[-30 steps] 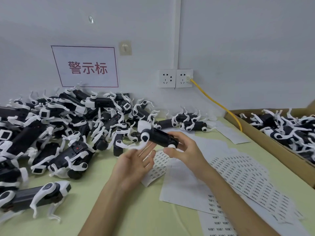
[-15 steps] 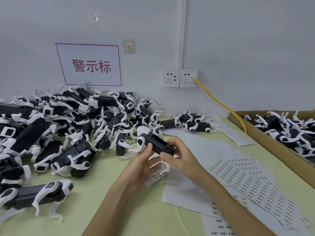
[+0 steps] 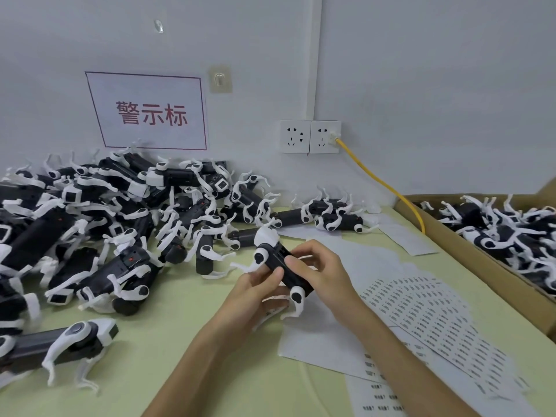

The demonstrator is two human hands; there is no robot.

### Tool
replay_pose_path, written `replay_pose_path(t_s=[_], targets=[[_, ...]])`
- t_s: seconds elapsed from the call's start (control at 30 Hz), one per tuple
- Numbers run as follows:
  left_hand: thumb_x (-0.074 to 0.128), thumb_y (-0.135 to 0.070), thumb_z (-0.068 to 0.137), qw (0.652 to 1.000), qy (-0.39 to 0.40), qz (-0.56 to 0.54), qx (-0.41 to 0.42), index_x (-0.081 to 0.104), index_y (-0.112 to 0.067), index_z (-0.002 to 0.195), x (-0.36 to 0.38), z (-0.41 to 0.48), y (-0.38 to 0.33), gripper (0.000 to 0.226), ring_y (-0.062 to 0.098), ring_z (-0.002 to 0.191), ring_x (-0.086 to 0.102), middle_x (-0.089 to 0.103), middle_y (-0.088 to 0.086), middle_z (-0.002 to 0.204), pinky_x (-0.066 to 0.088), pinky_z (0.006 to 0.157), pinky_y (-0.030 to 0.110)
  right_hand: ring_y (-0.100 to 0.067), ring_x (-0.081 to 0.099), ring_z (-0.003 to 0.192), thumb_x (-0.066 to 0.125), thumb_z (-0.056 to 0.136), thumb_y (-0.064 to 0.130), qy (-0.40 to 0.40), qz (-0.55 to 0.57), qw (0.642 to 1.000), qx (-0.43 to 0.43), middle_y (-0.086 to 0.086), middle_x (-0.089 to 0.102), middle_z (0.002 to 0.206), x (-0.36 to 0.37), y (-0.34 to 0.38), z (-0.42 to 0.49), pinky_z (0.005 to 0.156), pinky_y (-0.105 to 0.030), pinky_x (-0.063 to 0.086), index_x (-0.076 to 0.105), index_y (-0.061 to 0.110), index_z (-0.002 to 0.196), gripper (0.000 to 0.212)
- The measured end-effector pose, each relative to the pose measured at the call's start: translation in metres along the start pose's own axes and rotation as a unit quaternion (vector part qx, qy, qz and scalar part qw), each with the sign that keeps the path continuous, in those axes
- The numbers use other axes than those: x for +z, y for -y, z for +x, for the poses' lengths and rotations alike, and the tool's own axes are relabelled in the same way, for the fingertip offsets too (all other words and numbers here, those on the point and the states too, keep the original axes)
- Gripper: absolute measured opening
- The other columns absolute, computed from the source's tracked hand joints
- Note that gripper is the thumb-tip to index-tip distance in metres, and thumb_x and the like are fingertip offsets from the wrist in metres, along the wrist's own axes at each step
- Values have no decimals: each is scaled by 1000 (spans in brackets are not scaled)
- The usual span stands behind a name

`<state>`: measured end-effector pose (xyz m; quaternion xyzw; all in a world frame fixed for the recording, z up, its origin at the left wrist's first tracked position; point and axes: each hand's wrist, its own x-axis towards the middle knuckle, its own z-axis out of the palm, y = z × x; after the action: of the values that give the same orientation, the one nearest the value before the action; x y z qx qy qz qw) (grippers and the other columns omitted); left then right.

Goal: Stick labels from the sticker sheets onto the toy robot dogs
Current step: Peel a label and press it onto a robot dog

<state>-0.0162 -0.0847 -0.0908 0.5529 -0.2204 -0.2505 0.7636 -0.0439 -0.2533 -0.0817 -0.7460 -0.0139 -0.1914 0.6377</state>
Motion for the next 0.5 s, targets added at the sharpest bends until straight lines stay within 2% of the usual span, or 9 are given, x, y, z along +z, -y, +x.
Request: replay_pose_path(t_s=[0.07,0.23,0.5], targets=[[64,-36,98,1000,3,24,0,67,-13,126,1,1,1,36,19,91,70,75,10,106,55,83,28,-19,70,94,76,91,20,-4,-3,1000,3,6,74,94,-1,1,0,83,-32,54,70,16,96,9],[62,-35,96,1000,6,10,1,65,-11,130,2,2,1,42,19,90,69,75,9,111,55,83,28,-8,67,89,74,93,19,8,0,1000,-4,9,73,94,-2,4,0,83,-21,51,72,16,101,9],[63,-38,93,1000,0,14,-4,65,-15,132,4,1,0,46,23,98,69,73,13,124,52,90,34,-13,67,90,73,93,23,13,7,1000,15,2,73,97,-3,5,0,82,-26,53,72,16,101,11]])
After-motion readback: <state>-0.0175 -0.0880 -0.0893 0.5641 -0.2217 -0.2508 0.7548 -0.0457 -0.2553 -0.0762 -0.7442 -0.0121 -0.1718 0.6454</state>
